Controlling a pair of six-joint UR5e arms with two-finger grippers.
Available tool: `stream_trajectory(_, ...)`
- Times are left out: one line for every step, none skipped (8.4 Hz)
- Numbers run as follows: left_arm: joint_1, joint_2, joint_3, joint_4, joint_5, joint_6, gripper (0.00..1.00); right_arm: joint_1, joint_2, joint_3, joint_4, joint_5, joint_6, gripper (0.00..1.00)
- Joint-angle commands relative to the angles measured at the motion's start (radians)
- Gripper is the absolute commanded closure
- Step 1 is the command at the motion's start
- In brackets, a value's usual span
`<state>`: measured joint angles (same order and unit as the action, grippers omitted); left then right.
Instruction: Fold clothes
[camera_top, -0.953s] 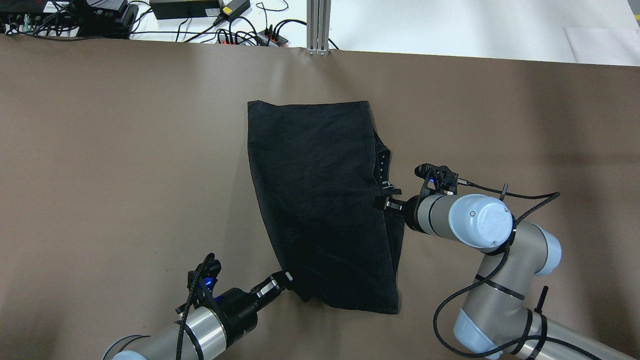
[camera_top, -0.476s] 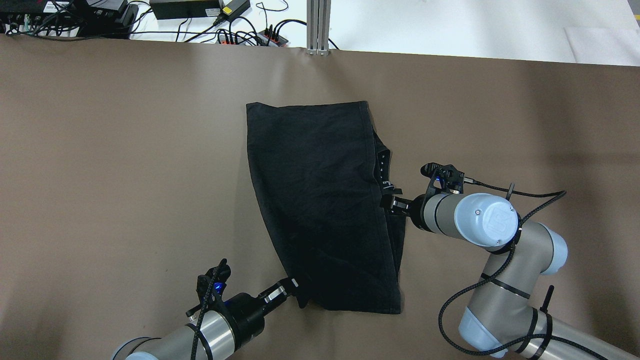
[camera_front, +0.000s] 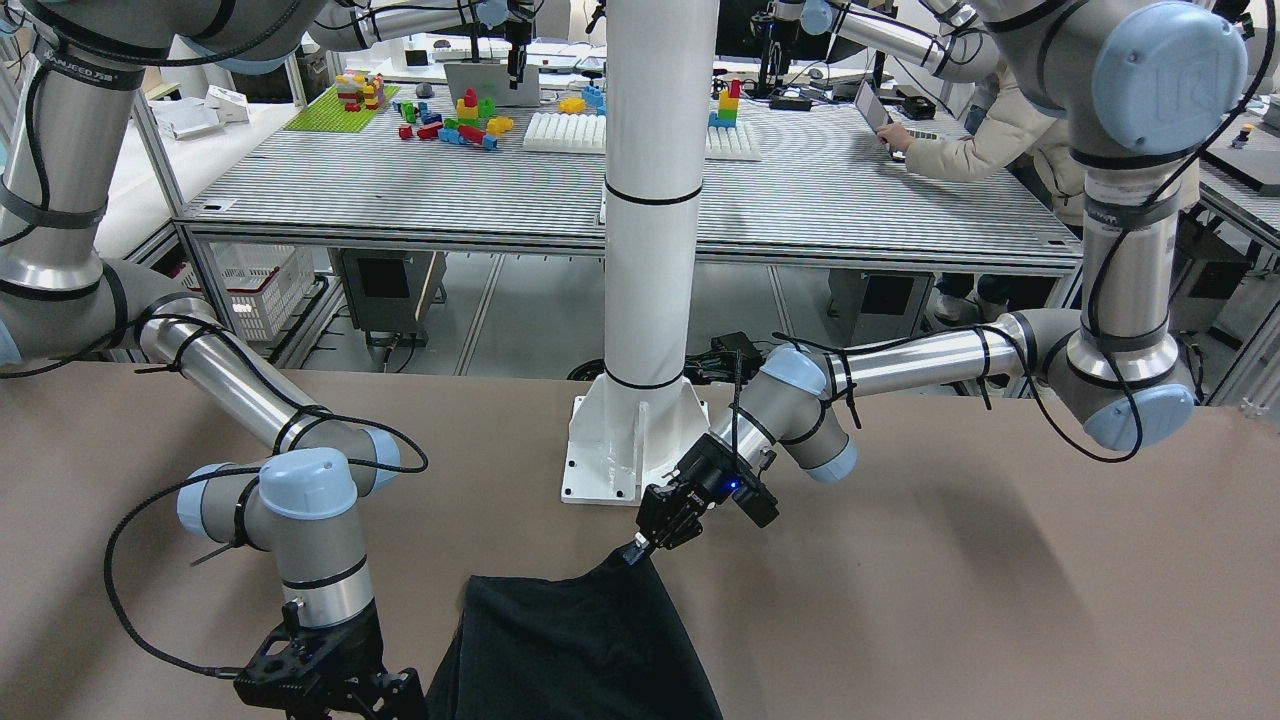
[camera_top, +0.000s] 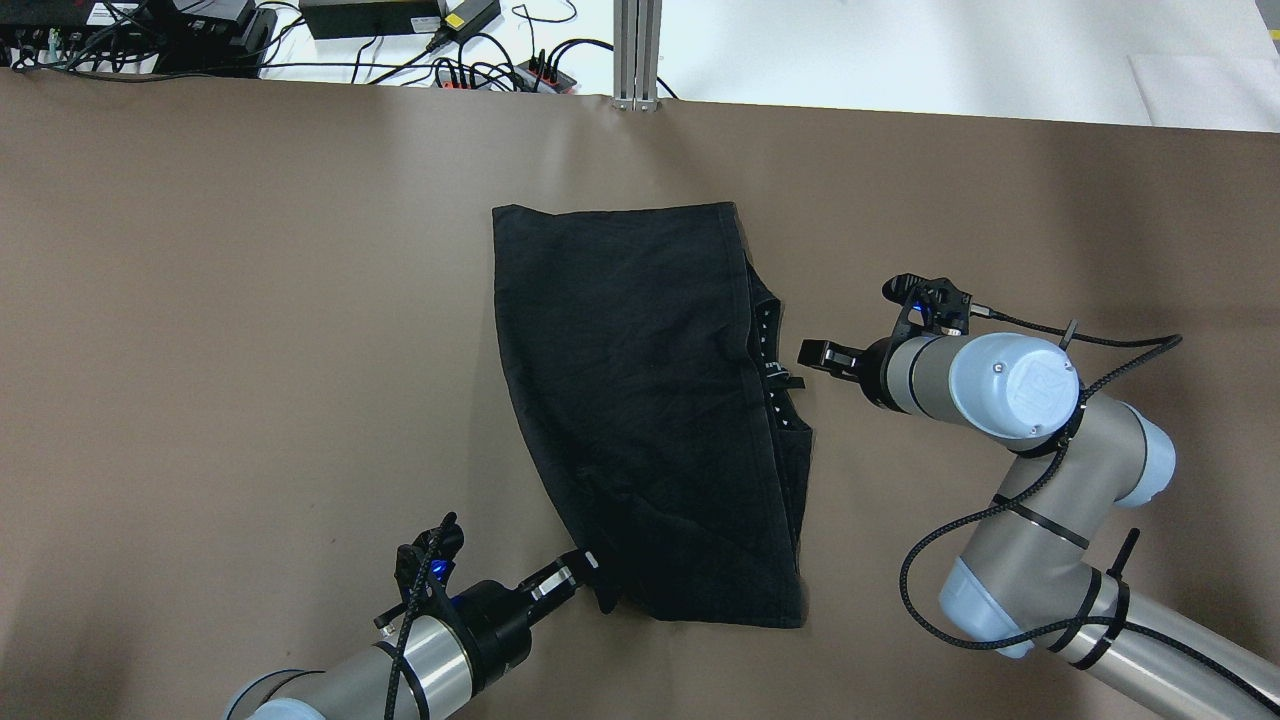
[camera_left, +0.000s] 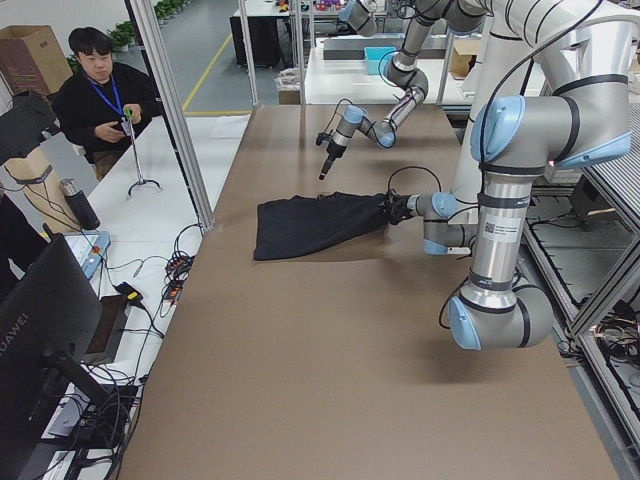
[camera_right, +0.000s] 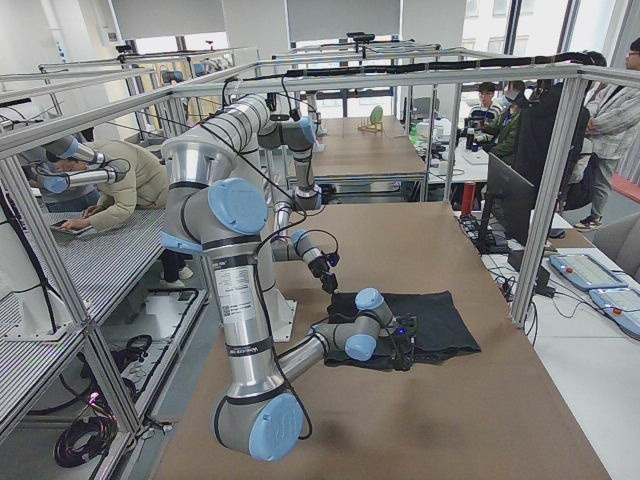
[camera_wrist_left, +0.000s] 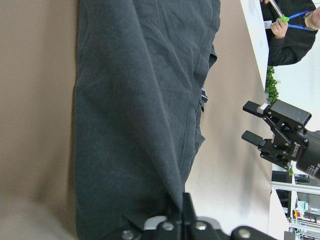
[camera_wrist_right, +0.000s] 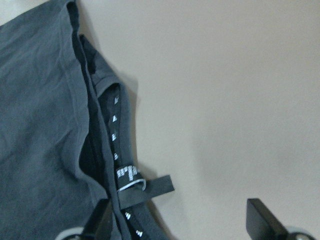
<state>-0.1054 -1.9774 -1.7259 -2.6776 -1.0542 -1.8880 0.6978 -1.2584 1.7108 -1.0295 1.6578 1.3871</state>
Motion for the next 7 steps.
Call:
stream_trajectory(-0.002,-0.003,0.037,-0.002,0.008,0.004,1.0,0.005,0.002,-0.014,-0.001,0.0,-0.003,0.06)
stream_trajectory(-0.004,-0.003,0.054,-0.004,0.014,0.004,1.0,0.005,0.004,-0.014,-0.001,0.002,-0.002,0.06)
stream_trajectory(-0.005,-0.027,0.051,-0.005,0.013,-0.008,1.0,0.003,0.004,-0.013,0.0,0.002,0.0,0.06)
stream_trajectory(-0.004,-0.055,0.057,-0.013,0.022,-0.008,1.0,0.003,0.004,-0.014,-0.001,0.002,0.0,0.06)
stream_trajectory(-0.004,-0.078,0.058,-0.021,0.039,-0.01,1.0,0.0,0.004,-0.017,-0.001,0.004,0.004,0.06)
stream_trajectory(0.004,-0.08,0.058,-0.033,0.066,-0.01,1.0,-0.001,0.004,-0.017,-0.001,0.005,0.007,0.06)
stream_trajectory(0.004,-0.08,0.058,-0.047,0.08,-0.01,1.0,-0.003,0.004,-0.017,-0.001,0.007,0.009,0.06)
